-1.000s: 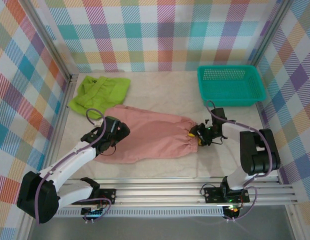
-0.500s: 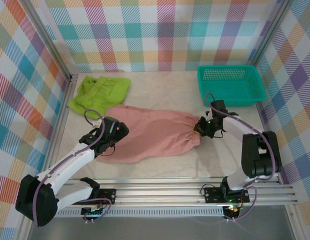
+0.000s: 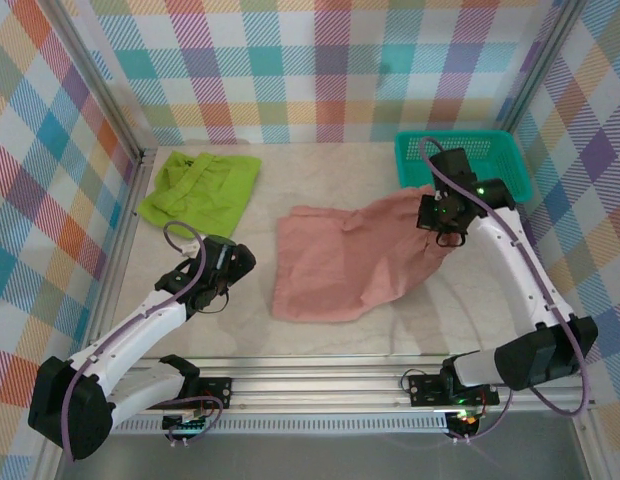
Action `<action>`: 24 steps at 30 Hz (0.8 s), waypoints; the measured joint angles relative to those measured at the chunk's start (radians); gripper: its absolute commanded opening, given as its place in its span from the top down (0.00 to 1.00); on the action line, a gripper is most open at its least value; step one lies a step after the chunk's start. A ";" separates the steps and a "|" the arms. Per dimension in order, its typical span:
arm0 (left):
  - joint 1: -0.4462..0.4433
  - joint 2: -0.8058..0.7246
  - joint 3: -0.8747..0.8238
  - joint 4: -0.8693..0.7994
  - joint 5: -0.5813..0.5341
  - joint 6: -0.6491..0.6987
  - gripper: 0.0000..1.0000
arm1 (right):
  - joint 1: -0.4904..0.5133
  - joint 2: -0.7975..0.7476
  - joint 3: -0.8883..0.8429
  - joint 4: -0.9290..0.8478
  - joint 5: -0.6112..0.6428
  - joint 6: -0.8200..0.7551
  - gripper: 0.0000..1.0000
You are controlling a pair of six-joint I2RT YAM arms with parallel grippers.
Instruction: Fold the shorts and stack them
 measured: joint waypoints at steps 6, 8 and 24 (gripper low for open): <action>0.000 0.000 -0.001 0.005 -0.001 -0.002 0.00 | 0.211 0.214 0.258 -0.254 0.278 0.040 1.00; 0.000 0.000 -0.002 0.002 -0.003 -0.007 0.00 | 0.277 0.307 0.338 -0.325 0.341 0.080 1.00; 0.000 -0.074 -0.080 -0.019 -0.043 -0.065 0.00 | 0.599 0.830 0.832 -0.421 0.180 0.255 0.68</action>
